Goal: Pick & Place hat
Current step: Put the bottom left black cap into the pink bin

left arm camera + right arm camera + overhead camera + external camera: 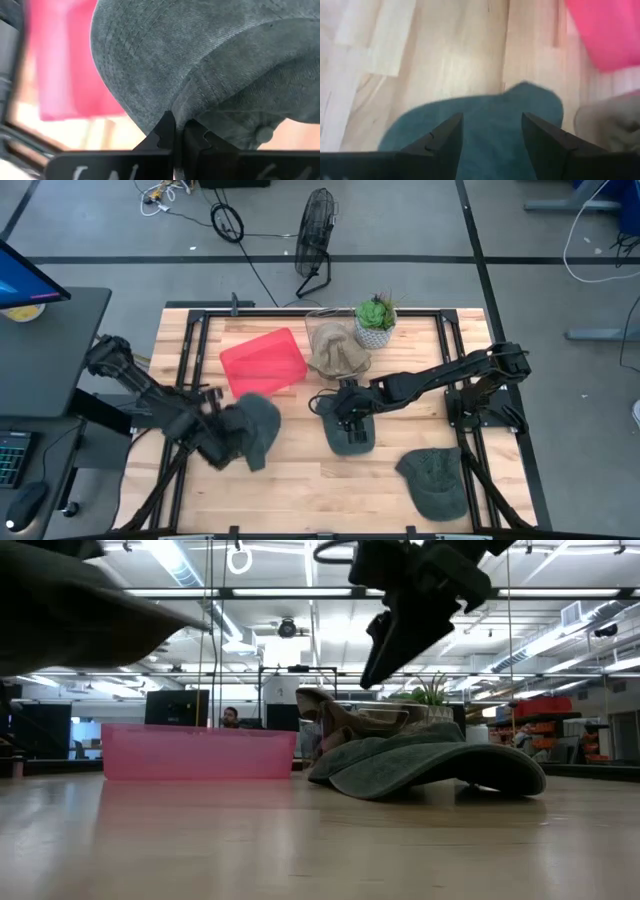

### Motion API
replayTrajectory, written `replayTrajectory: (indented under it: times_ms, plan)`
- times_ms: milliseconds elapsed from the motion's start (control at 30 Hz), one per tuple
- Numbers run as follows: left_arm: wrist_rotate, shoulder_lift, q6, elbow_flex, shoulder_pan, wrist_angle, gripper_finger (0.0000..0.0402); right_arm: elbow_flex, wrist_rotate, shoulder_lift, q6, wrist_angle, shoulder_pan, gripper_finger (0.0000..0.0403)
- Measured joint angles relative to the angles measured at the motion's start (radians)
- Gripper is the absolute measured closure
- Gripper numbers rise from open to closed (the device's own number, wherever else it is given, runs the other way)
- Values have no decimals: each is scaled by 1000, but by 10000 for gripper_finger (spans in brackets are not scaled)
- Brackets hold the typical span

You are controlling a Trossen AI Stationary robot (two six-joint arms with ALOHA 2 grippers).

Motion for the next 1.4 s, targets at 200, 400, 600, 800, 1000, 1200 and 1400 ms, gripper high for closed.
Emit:
replayTrajectory:
  times_ms: [200, 400, 600, 800, 1000, 1200, 1400]
  plan:
    - [-52, 0, 361, 82, 259, -93, 394, 17, 0, 0, -40, 16, 0, 198]
    - [-74, 11, 811, 85, 586, -20, 395, 17, 0, 0, -39, 29, 0, 198]
    - [-68, 47, 1380, 85, 842, 203, 395, 17, -1, 0, -37, 41, 0, 198]
    - [-12, 118, 1619, 86, 1008, 399, 394, 18, -2, 0, -37, 51, 0, 198]
    - [33, 242, 1487, 86, 1076, 357, 394, 18, -2, 0, -40, 50, 0, 198]
    - [-38, 362, 1512, 84, 1076, 383, 393, 18, -7, 0, -40, 49, 0, 198]
    - [-40, 406, 1414, 84, 1032, 382, 393, 18, -6, 0, -41, 44, 0, 198]
